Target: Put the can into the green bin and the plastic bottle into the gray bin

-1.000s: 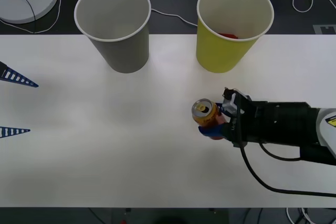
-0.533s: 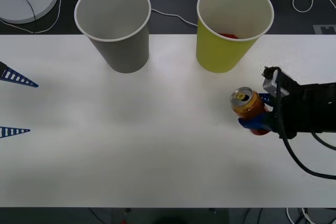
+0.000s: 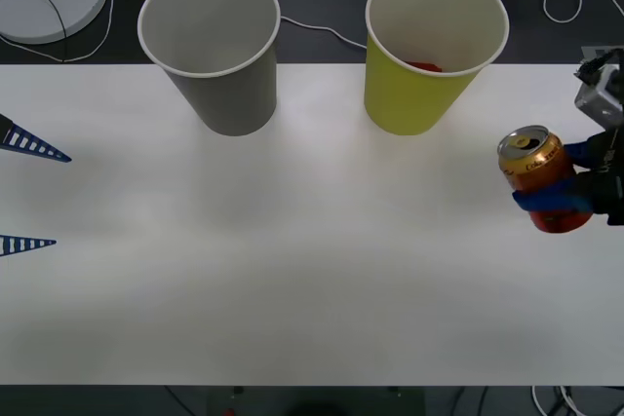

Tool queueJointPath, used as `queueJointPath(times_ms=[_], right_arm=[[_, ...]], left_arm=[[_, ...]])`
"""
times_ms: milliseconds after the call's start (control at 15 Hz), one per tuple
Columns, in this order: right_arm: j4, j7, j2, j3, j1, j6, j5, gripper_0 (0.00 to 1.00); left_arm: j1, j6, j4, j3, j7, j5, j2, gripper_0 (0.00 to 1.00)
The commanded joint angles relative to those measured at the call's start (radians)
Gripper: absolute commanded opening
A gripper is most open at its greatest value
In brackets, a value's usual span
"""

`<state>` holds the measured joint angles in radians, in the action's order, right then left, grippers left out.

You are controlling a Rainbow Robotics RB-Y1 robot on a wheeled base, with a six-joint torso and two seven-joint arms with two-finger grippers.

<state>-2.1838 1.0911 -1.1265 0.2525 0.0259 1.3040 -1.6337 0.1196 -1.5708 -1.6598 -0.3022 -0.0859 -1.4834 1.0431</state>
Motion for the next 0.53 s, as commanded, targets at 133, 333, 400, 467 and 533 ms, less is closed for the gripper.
queueJointPath(times_ms=[133,333,400,467,533], right_arm=[[0.007,0.115,-0.114,0.033,0.031,0.001,0.052,0.0],[0.081,0.127,-0.145,0.03,0.147,0.098,0.068,0.0],[0.113,0.122,-0.145,0.025,0.206,0.15,0.066,0.0],[0.137,0.119,-0.148,0.011,0.249,0.185,0.066,0.0],[0.177,0.118,-0.16,-0.029,0.33,0.23,0.068,0.0]], left_arm=[[0.0,0.0,0.0,0.0,0.0,0.0,0.0,1.0],[0.0,0.0,0.0,0.0,0.0,0.0,0.0,1.0],[0.0,0.0,0.0,0.0,0.0,0.0,0.0,1.0],[0.0,0.0,0.0,0.0,0.0,0.0,0.0,1.0],[0.0,0.0,0.0,0.0,0.0,0.0,0.0,1.0]])
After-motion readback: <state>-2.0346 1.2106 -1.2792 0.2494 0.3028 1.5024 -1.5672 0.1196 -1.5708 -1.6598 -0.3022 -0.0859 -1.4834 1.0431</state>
